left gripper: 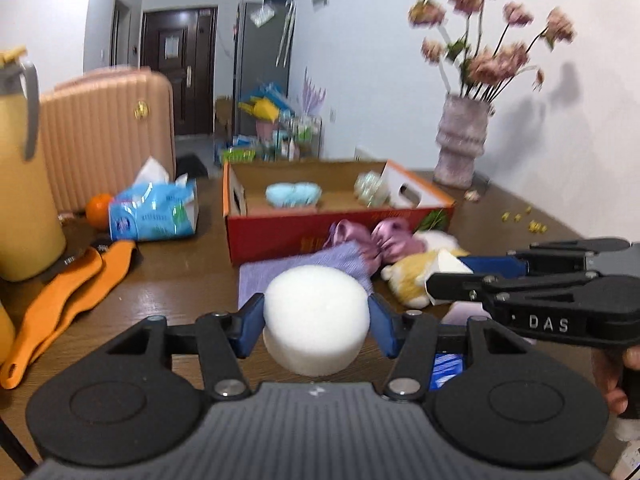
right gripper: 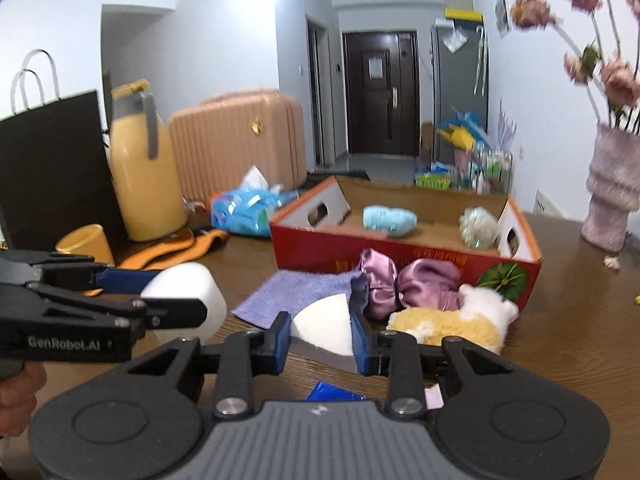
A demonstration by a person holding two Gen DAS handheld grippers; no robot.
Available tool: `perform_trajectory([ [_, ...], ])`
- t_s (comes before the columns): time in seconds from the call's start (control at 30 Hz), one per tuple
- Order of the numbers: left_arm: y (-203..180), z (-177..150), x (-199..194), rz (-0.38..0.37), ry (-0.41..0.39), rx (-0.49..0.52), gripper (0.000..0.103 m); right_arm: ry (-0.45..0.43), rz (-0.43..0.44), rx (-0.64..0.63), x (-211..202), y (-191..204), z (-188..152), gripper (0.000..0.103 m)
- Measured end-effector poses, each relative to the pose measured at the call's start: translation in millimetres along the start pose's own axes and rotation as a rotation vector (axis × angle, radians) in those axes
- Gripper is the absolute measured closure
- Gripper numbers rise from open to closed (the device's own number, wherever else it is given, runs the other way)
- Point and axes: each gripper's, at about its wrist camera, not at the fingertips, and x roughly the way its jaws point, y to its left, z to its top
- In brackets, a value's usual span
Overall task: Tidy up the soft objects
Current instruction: 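Carry the foam pieces into the cardboard box and open both tools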
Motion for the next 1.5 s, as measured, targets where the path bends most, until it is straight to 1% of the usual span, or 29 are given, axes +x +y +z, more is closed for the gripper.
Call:
perform_trajectory([
  [0.23, -24.0, 2.0, -46.8, -0.007, -0.075, 0.031, 0.047, -0.069, -0.014, 0.0, -63.3, 5.7, -7.2, 0.072],
  [0.37, -36.8, 2.6, -67.0, -0.021, -0.114, 0.05, 0.047, -0.099, -0.033, 0.011, -88.6, 5.1, -12.6, 0.072],
  [0.47, -42.9, 2.5, -74.5, -0.025, -0.122, 0.063, 0.046, -0.114, -0.04, 0.018, -101.1, 4.0, -16.0, 0.072],
  [0.7, -46.0, 8.0, -77.9, -0.018, -0.14, 0.075, 0.046, -0.132, -0.048, 0.012, -106.0, 2.2, -12.9, 0.072],
  [0.77, -46.0, 13.8, -75.8, -0.008, -0.154, 0.089, 0.046, -0.141, -0.05, 0.007, -104.9, 0.7, -9.2, 0.072],
  [0.87, -44.9, 29.1, -66.8, 0.013, -0.18, 0.105, 0.046, -0.164, -0.061, -0.013, -99.3, -3.8, 4.8, 0.072],
  [0.9, -44.6, 36.7, -60.7, 0.03, -0.183, 0.11, 0.046, -0.174, -0.064, -0.019, -96.2, -6.5, 12.0, 0.072],
  [1.03, -37.5, 73.1, -30.3, 0.056, -0.201, 0.117, 0.046, -0.204, -0.066, -0.051, -77.7, -22.5, 49.6, 0.071],
  [1.1, -30.7, 93.1, -10.0, 0.078, -0.195, 0.105, 0.046, -0.201, -0.054, -0.056, -61.1, -35.2, 70.6, 0.072],
  [1.2, -18.2, 121.6, 24.5, 0.068, -0.175, 0.074, 0.046, -0.182, -0.038, -0.043, -31.4, -55.9, 99.5, 0.071],
  [1.27, -7.1, 140.9, 53.7, 0.054, -0.14, 0.031, 0.046, -0.158, -0.009, -0.016, -4.4, -74.0, 122.5, 0.071],
  [1.33, 5.4, 159.6, 88.5, 0.06, -0.093, -0.024, 0.046, -0.131, 0.027, 0.038, 23.7, -92.6, 143.7, 0.072],
  [1.43, 23.6, 179.0, 148.2, 0.113, -0.025, -0.068, 0.046, -0.085, 0.036, 0.11, 74.2, -119.8, 172.1, 0.071],
  [1.5, 38.5, 185.4, 189.5, 0.139, 0.038, -0.109, 0.046, -0.04, 0.037, 0.148, 110.0, -135.6, 184.9, 0.071],
])
